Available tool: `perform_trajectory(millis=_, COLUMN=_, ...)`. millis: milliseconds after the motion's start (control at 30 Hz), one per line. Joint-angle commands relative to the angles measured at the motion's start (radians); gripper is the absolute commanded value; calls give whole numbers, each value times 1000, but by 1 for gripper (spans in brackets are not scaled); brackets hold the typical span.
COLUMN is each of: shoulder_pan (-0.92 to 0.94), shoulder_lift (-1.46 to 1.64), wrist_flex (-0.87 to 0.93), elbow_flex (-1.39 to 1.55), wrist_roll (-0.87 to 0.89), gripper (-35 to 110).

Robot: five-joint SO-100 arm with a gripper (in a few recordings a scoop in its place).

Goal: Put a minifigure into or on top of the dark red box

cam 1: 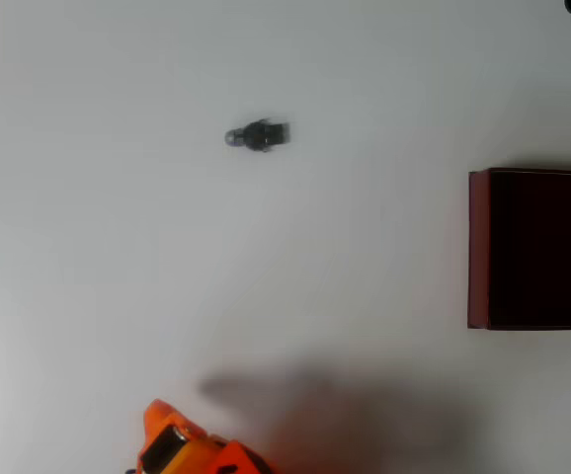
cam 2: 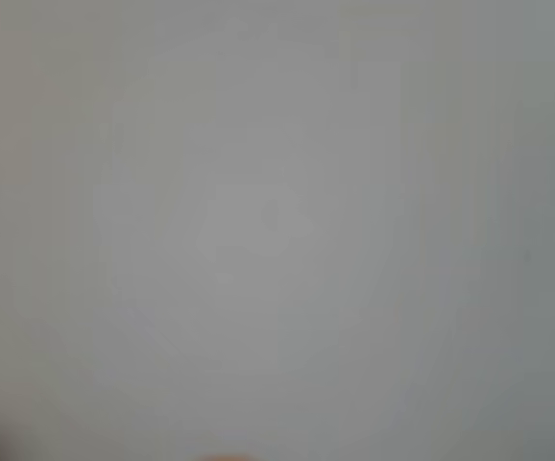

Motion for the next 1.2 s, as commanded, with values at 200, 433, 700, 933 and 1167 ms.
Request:
perform_trajectory(millis=200, shoulder_pan=-3, shoulder_lift=14, wrist_flex=34, elbow_flex=-3, wrist_roll=34, gripper=0)
perform_trajectory(millis=433, shoulder_pan=-2, shoulder_lift=14, wrist_flex=34, elbow_flex=-3, wrist_roll=35, gripper=5)
perform_trajectory(millis=700, shoulder_pan=75, shoulder_lift=14, wrist_flex=-94, elbow_flex=17, wrist_roll=6, gripper=22)
perform_trajectory(millis=933, shoulder_pan=132, shoulder_lift=14, wrist_flex=-345, elbow_flex=38, wrist_roll=322, gripper=28)
perform_trajectory(millis=1167, shoulder_pan=319, shoulder_lift=-37, wrist_flex=-232, elbow_flex=-66, wrist_roll=396, gripper=29)
